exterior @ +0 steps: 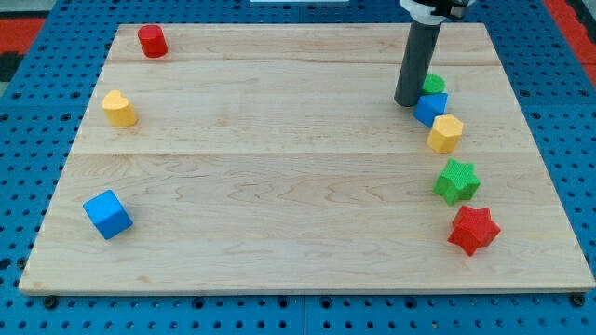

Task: Keep the yellow heart diagonally at the bottom right side of the red circle

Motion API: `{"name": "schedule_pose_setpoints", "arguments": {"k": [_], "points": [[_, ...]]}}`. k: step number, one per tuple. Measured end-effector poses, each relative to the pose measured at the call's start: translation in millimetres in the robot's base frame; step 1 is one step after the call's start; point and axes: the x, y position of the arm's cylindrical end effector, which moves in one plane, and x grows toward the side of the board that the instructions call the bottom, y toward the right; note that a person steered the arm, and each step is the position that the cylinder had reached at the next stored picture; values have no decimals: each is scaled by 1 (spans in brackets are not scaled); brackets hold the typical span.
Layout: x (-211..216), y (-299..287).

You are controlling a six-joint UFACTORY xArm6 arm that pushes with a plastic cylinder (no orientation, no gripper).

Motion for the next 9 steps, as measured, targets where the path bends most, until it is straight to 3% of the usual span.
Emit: {"name": "schedule_pose_setpoints", "arguments": {"k": [1,2,3,7,8,9], "points": [[-8,-11],[-47,-45],[-68,-11],[-9,-14],[-34,-57],[-25,-125]]}}
